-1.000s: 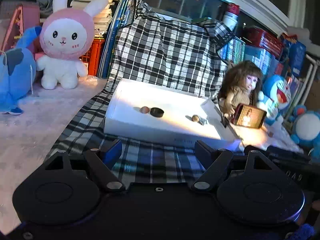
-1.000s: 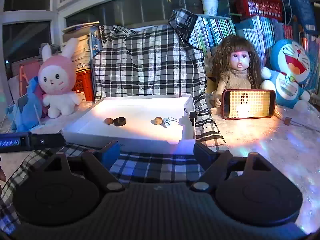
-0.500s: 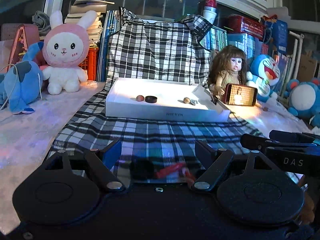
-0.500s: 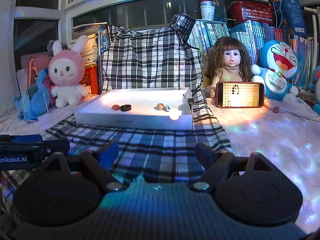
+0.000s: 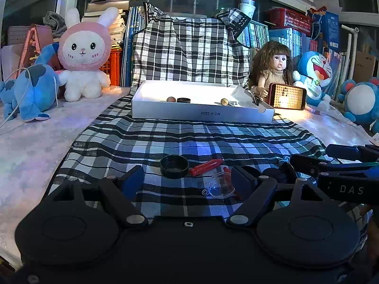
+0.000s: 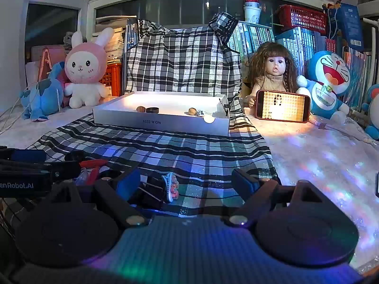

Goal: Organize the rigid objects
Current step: 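Lower both tools toward the items lying on the plaid cloth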

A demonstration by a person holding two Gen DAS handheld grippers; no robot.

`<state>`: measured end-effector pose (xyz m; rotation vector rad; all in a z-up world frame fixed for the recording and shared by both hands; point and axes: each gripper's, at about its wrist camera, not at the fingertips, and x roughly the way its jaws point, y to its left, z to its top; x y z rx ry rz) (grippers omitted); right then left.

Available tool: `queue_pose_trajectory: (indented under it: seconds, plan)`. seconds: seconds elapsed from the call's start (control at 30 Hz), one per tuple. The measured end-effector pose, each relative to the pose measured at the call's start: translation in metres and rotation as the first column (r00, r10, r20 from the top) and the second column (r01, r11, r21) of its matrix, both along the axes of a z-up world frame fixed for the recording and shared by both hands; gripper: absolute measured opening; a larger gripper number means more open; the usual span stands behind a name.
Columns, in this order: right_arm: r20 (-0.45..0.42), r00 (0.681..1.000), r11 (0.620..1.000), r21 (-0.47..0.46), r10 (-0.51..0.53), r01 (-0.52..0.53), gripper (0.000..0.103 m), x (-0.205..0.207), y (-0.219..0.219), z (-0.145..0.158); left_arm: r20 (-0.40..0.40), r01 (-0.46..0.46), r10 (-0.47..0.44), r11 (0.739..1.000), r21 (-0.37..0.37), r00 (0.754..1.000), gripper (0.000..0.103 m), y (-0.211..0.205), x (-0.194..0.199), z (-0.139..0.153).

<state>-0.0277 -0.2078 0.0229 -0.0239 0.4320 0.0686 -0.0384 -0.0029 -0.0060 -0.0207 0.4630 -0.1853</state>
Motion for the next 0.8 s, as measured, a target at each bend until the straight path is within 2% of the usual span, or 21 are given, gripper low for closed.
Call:
queue_pose_trajectory:
  seconds: [0.2, 0.27, 0.33, 0.57, 0.67, 0.8]
  plan:
    - [0.009, 1.0, 1.0, -0.016, 0.01, -0.01, 0.09, -0.003, 0.002, 0.0, -0.002, 0.02, -0.02, 1.0, -0.013, 1.0, 0.075, 0.0, 0.0, 0.0]
    - [0.001, 1.0, 0.999, -0.029, 0.021, -0.021, 0.09, -0.003, 0.003, -0.002, -0.004, 0.024, -0.024, 1.0, -0.015, 1.0, 0.072, -0.001, 0.0, -0.001]
    - [0.006, 1.0, 0.999, -0.034, 0.022, -0.022, 0.089, -0.004, 0.004, -0.003, -0.008, 0.029, -0.029, 0.999, -0.015, 1.0, 0.064, -0.002, 0.001, -0.002]
    - [0.033, 0.999, 1.0, -0.013, 0.014, -0.014, 0.077, -0.008, 0.002, 0.001, 0.003, 0.075, -0.075, 0.997, -0.027, 0.997, 0.049, -0.008, -0.007, 0.0]
    - [0.037, 0.999, 1.0, -0.017, 0.019, -0.018, 0.07, -0.011, 0.002, 0.002, 0.005, 0.103, -0.103, 0.994, -0.024, 0.995, 0.048, -0.012, -0.009, 0.001]
    - [0.008, 0.998, 0.999, 0.005, 0.054, -0.054, 0.04, -0.016, 0.004, 0.001, 0.022, 0.081, -0.081, 0.997, 0.001, 0.996, 0.042, -0.016, -0.012, -0.003]
